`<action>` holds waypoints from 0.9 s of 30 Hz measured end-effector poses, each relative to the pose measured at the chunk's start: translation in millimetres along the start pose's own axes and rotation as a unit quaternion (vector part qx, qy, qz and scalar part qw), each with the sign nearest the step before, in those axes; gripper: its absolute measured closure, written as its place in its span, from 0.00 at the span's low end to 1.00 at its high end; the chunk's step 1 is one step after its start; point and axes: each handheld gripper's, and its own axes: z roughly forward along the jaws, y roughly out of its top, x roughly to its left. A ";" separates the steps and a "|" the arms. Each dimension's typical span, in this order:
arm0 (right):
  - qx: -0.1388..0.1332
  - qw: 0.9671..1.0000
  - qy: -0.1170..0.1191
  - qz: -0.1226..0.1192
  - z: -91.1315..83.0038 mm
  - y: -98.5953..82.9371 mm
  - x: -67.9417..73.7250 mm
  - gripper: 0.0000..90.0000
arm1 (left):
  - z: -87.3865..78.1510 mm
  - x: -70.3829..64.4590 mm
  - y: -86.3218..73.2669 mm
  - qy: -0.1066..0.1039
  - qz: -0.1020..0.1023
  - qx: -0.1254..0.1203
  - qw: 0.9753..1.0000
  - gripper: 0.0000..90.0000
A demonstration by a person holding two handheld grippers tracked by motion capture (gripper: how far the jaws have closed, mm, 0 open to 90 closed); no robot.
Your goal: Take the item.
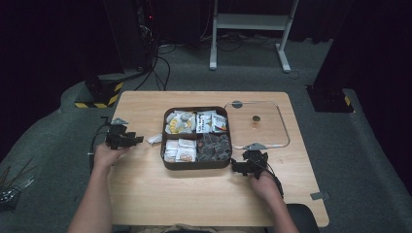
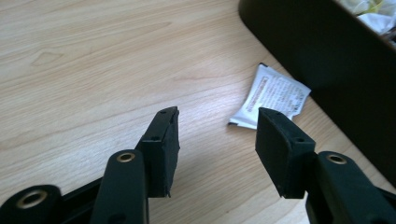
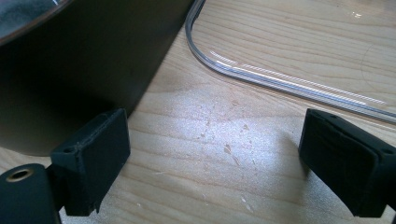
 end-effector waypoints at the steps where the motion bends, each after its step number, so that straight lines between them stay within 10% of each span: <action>1: 0.000 1.000 0.000 0.000 0.0 0.0 0.0 0.10 | -0.1 1.5 -1.3 0.001 -0.005 0.000 1.000 0.55; 19: 0.000 1.000 0.000 -0.001 0.1 0.1 -0.2 0.10 | 3.6 16.6 -17.8 0.049 -0.020 0.026 0.998 0.51; 27: 0.000 1.000 0.000 -0.001 0.1 0.1 -0.2 0.10 | 4.0 19.4 -28.1 0.056 -0.020 -0.011 0.998 0.49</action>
